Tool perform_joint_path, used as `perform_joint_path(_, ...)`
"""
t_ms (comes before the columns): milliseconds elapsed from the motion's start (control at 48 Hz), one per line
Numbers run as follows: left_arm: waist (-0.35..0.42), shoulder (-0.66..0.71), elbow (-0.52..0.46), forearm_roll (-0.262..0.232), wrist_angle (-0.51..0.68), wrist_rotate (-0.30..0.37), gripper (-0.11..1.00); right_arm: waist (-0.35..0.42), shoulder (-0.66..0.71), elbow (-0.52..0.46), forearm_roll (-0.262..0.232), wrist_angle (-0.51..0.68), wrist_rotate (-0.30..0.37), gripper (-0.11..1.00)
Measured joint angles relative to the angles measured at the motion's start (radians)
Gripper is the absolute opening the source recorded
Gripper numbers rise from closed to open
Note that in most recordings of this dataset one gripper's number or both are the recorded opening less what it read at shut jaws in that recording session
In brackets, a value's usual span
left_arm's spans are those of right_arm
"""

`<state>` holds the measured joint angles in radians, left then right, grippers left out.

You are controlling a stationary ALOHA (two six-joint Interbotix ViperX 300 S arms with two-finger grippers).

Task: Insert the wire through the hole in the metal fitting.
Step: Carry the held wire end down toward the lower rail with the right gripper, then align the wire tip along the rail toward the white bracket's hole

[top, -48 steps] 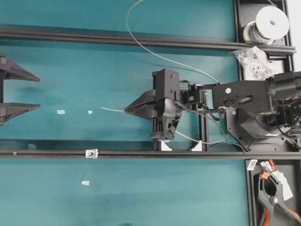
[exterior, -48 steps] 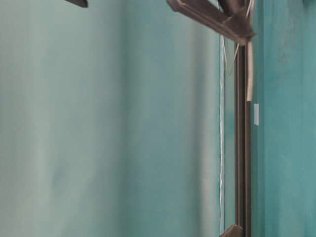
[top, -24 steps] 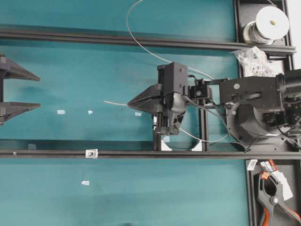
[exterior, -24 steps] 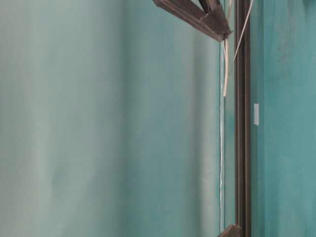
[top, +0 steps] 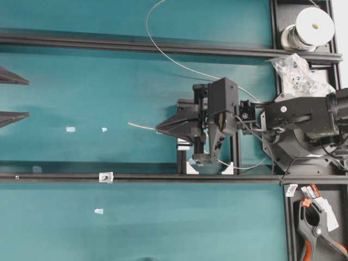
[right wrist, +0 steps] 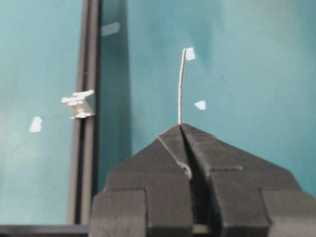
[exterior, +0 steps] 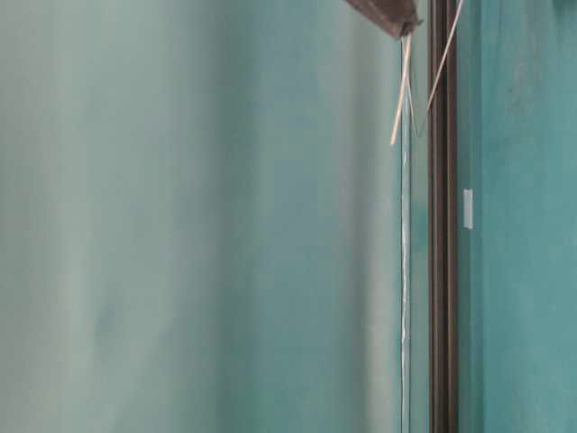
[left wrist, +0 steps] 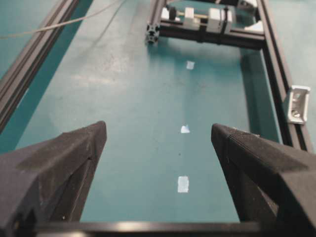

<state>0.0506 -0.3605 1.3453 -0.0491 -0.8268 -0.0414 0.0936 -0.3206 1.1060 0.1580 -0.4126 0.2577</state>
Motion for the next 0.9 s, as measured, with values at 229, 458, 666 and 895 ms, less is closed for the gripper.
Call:
perform_joint_path(229, 0.000, -0.043, 0.025, 0.000, -0.002, -0.003, 0.72, 0.071, 0.000, 0.006, 0.049, -0.048, -0.003, 0.01)
perform_joint_path(458, -0.011, -0.041, 0.037, -0.002, -0.002, -0.038, 0.72, 0.153, 0.052, 0.040, 0.149, -0.153, -0.009, 0.01)
perform_joint_path(666, -0.048, -0.034, 0.055, -0.002, -0.018, -0.074, 0.71, 0.249, 0.138, 0.046, 0.313, -0.250, -0.092, 0.01)
perform_joint_path(895, -0.091, -0.012, 0.075, -0.002, -0.114, -0.077, 0.62, 0.357, 0.184, 0.046, 0.515, -0.339, -0.196, 0.01)
